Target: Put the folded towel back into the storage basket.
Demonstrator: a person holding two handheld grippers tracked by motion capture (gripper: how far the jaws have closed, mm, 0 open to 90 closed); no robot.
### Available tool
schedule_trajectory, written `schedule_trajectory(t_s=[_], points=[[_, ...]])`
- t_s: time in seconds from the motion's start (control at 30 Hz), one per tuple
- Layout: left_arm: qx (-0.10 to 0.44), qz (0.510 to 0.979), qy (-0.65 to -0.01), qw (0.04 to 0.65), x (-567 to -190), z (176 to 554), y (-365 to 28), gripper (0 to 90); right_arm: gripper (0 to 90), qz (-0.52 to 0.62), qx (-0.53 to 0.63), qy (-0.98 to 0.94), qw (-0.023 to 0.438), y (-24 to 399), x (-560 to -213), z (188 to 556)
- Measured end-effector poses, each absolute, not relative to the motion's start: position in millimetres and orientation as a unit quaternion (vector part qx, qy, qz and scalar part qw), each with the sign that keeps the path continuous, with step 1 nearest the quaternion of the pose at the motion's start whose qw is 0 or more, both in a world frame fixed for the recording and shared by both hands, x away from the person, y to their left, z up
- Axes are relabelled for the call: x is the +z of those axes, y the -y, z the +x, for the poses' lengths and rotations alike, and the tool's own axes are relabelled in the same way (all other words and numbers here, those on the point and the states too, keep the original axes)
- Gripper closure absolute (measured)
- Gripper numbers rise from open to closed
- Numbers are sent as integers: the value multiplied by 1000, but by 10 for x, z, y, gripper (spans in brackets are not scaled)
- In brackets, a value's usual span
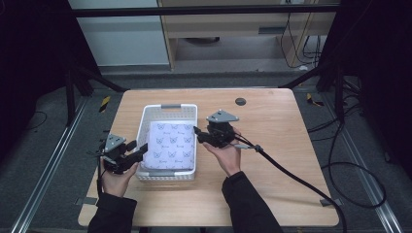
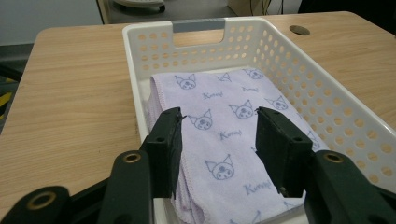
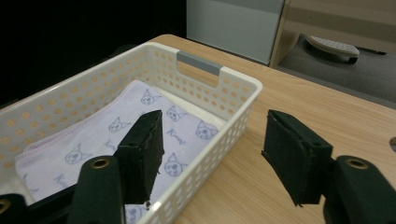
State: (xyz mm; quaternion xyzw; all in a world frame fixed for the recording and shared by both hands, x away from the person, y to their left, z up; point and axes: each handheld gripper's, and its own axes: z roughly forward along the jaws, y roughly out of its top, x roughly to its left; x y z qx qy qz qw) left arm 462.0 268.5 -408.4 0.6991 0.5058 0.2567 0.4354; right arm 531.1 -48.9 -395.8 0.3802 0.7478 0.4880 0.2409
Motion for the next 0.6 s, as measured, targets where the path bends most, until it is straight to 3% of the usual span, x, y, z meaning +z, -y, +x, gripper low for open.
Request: schedule_trajectory(t_s=[0.27,0.6], points=[[256,707,-487,444,-4085,4558,-2653,439,248,387,499,-740,231,968,-3964,5076],[265,709,-477,446,-4114,4507,-2687,386,189,412,503,-726,226,1431,-4119,4888]])
